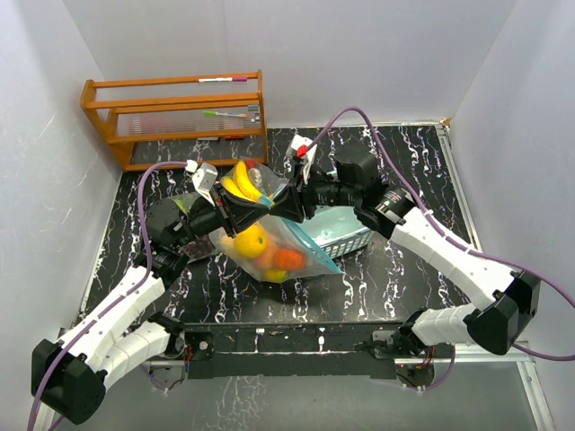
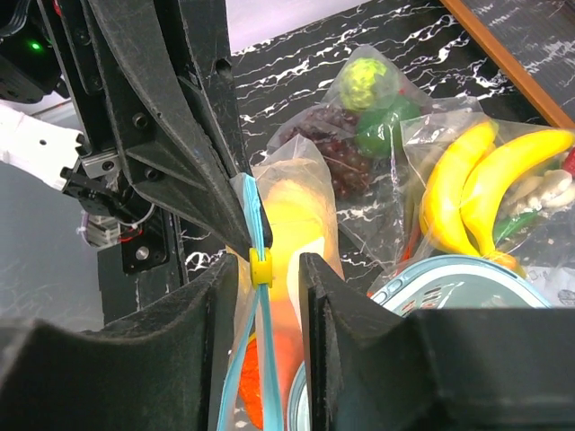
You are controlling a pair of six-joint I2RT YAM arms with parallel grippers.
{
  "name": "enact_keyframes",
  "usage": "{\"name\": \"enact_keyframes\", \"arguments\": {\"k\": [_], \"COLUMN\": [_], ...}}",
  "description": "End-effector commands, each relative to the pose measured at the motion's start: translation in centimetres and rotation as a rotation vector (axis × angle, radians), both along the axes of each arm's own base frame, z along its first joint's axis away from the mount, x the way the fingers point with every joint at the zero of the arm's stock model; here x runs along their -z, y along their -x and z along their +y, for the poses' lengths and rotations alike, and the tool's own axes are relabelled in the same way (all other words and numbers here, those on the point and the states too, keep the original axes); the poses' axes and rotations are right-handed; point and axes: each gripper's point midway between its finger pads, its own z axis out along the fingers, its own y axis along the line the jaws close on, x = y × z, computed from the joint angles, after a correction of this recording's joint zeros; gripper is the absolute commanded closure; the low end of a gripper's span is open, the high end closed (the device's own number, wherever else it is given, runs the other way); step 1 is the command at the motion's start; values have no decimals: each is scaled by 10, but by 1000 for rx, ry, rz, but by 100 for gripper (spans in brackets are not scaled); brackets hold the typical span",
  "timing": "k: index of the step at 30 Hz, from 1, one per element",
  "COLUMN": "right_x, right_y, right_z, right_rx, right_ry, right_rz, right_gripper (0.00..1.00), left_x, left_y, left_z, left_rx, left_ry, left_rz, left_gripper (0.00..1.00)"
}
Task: Place the food in the zip-top bag and seal the zipper
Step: Zip the zipper food storage bag at the center of the board.
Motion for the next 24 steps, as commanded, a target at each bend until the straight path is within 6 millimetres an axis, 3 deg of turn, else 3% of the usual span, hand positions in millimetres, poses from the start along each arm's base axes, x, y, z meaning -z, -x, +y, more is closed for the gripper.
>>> {"name": "enact_keyframes", "arguments": {"k": [1, 4, 7, 14, 24], "right_x": [-36, -35, -37, -37, -11], "right_y": [-1, -2, -3, -8, -2], "right_z": [6, 5, 3, 0, -13], "right_rx": [-40, -36, -32, -15, 19], "right_ry": [-86, -88, -94, -106, -57], "right_rz": [-78, -68, -60, -22, 44], "right_gripper": [69, 84, 89, 92, 92], "left_x": [-26, -25, -25, -26, -35], "left_y": [4, 3, 4, 3, 0], "left_z": [2, 3, 3, 4, 8], "left_rx": [2, 1, 1, -6, -46], "left_ry": [43, 43, 43, 49, 57], "left_rz": [-82, -80, -79, -78, -98], "left_gripper": [100, 100, 100, 100, 100]}}
